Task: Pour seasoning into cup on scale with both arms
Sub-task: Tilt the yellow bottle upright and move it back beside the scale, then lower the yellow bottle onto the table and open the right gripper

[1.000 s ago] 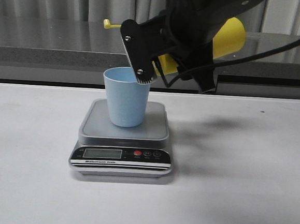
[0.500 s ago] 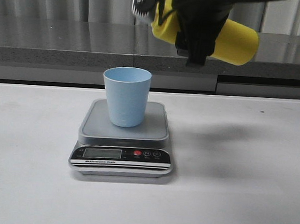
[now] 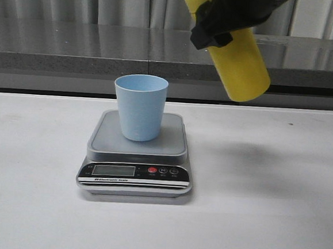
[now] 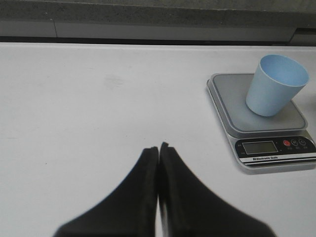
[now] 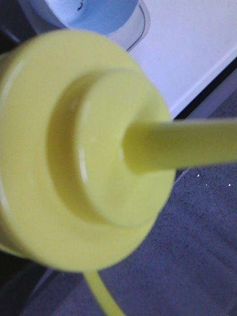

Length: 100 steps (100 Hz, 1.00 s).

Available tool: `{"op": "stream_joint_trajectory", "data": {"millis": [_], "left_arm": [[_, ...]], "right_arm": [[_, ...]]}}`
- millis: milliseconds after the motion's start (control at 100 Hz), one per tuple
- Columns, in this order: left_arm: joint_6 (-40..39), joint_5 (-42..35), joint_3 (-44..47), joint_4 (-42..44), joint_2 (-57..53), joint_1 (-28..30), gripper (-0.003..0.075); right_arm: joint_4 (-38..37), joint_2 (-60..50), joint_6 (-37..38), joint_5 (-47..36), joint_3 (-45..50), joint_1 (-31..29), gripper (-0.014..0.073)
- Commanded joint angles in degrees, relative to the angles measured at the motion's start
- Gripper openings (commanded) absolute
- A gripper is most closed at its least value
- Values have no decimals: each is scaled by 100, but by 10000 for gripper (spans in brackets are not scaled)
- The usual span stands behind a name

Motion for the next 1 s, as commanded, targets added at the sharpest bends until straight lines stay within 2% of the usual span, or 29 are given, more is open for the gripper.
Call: {"op": "stream_joint_trajectory", "data": {"millis": [0,160,360,500,670,990], "left_arm": [[-34,-436,-154,-22,53,18,-20],[-34,-436,-154,-22,53,18,-20],[-34,-436,-154,-22,53,18,-20],[-34,-436,-154,-22,53,18,-20],[-34,-436,-154,-22,53,18,-20],[-34,-436,-154,-22,53,18,-20]], "right_arm": [[578,-301,27,-1047,152,-200,287],[1555,-301,-71,-2159,788,-478,288],[2585,-190,-931,-3519,1452,-703,288],[3163,98,-931,-4322,1730,-747,288],[3178,438,-931,-4425,1769,-747,288],[3178,862,-884,-5171,1769,-747,288]]}}
